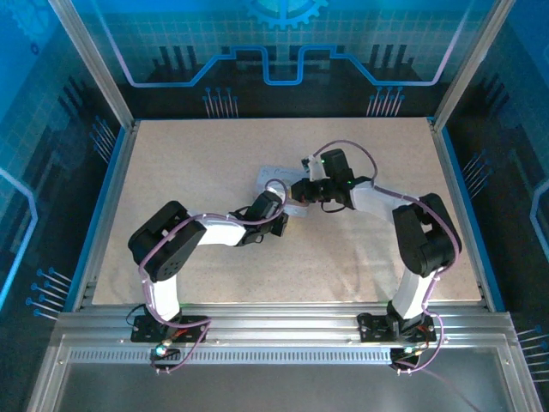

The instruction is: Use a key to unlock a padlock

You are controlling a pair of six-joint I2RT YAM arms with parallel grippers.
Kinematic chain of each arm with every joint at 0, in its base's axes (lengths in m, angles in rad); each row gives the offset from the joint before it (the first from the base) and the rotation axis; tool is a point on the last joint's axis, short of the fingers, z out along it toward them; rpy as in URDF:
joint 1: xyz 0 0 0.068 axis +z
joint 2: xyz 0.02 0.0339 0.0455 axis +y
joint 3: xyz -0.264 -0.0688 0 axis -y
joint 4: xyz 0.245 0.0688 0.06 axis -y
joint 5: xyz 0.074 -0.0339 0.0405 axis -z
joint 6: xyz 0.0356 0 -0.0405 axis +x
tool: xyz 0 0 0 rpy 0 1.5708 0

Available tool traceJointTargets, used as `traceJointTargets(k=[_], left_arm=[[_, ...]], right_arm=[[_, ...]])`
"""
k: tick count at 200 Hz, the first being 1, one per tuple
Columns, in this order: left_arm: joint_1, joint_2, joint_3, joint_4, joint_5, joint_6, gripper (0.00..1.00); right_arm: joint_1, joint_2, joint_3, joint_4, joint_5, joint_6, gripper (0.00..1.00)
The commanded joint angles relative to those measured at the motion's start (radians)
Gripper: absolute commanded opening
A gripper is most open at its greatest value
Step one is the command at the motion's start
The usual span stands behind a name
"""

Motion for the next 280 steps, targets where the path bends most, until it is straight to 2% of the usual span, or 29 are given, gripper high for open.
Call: traceJointTargets(k=[1,72,122,152,195,243,280], left_arm=[[-0.01,-0.038,0.003,-0.016,-0.012,0.008,0.24],[-0.018,-0.136,0.045,-0.182,0.065,-0.098,0.19],[-0.02,-0.155,0.119,-0.33,0.15,-0.225,0.14],[-0.018,-0.165,0.147,-0.381,0.205,-0.299,0.15],[-0.019,-0.183,0.146,-0.387,0.241,-0.359,0.16],[-0.019,-0.195,0.145,-0.368,0.267,-0.419,0.16],[-0.018,-0.203,0.151,-0.365,0.291,-0.455,0.16]], right_arm=[[0.001,-0.101,-0.026,0.005,0.023,-0.021,0.0],[-0.01,-0.35,-0.21,-0.019,0.082,-0.06,0.0],[0.003,-0.566,-0.452,0.043,0.125,-0.052,0.0],[0.04,-0.647,-0.579,0.115,0.151,-0.03,0.0],[0.154,-0.627,-0.677,0.232,0.247,-0.059,0.0],[0.217,-0.531,-0.719,0.386,0.303,-0.09,0.0],[0.224,-0.441,-0.75,0.547,0.321,-0.111,0.0]])
